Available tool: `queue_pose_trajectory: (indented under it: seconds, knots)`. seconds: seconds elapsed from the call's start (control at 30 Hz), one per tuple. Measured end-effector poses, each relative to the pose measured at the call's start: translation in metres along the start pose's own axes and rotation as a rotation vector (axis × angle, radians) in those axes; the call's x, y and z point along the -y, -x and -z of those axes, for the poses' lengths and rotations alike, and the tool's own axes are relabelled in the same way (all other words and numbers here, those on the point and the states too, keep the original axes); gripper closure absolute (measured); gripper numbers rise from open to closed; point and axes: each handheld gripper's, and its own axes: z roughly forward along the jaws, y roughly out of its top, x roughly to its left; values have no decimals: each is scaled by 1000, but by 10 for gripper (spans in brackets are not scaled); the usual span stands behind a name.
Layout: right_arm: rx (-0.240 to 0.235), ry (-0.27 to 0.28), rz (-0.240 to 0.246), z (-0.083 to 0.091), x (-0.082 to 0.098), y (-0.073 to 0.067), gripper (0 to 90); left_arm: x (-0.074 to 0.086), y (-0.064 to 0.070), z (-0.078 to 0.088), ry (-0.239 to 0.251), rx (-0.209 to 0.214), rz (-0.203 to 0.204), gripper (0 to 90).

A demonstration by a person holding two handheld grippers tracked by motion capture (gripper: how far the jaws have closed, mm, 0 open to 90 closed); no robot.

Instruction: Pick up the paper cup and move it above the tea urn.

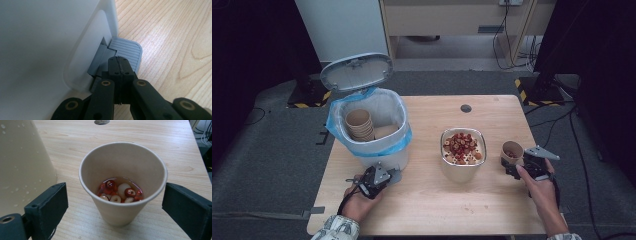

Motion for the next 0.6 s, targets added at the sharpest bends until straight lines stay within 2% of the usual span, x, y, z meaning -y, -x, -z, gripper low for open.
queue_pose_trajectory:
  seconds: [0.4, 0.6]
  knots:
    - [-1, 19, -13, -9, -1, 1, 83, 0, 0, 0, 2, 2, 1, 897]
    - [-3, 21, -3, -12, 0, -1, 89, 0, 0, 0, 3, 4, 3, 897]
